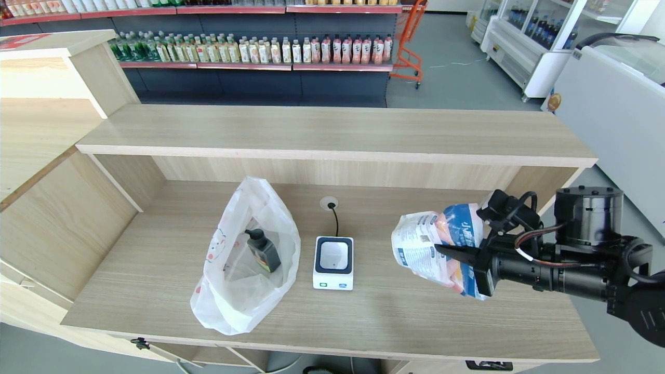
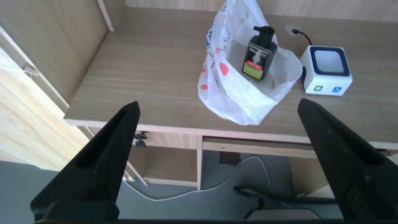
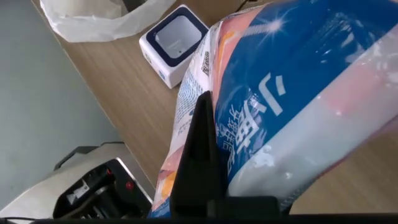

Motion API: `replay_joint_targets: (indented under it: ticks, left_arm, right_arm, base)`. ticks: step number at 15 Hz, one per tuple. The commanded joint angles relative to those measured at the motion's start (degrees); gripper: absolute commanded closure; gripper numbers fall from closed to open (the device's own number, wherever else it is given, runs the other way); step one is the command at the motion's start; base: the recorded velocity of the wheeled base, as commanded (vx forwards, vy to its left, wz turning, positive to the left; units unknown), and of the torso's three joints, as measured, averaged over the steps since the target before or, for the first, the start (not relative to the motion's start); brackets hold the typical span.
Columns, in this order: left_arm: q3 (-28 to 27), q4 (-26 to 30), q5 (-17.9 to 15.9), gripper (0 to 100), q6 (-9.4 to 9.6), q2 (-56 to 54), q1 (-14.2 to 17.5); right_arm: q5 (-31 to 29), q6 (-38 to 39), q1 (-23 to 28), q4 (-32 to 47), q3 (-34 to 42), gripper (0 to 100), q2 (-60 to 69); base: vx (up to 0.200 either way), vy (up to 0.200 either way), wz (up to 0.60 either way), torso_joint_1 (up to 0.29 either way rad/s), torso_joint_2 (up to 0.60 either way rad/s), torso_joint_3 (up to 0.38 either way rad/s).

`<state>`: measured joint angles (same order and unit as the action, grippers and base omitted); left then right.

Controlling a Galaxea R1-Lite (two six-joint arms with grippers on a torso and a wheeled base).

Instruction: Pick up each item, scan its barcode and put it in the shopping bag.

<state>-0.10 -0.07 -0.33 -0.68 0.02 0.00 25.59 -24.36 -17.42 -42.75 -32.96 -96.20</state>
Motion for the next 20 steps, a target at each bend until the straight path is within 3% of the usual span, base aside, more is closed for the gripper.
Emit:
replay_joint_targets:
  ticks: [1, 8, 20]
  left_arm:
    - [0.01, -0.01, -0.02, 0, -0.02, -0.02, 0.00]
    - [0.01, -0.01, -0.02, 0, 0.33, -0.02, 0.00]
    - [0.01, -0.01, -0.11, 0, 0.33, -0.02, 0.00]
  right_arm:
    - [0.08, -0.08, 0.19, 0.04, 0.44, 100, -0.75]
    - [0.08, 0.01, 0.72, 0.13, 1.76, 100, -0.66]
    - [1.04, -0.08, -0.60, -0.14, 0.71, 100, -2.94]
  base:
    - [0.000, 0.000, 0.00, 0.000, 0.00, 0.000]
    - [0.000, 0.000, 0.00, 0.000, 0.00, 0.000]
    - [0.000, 0.183, 0.00, 0.001, 0.00, 0.001]
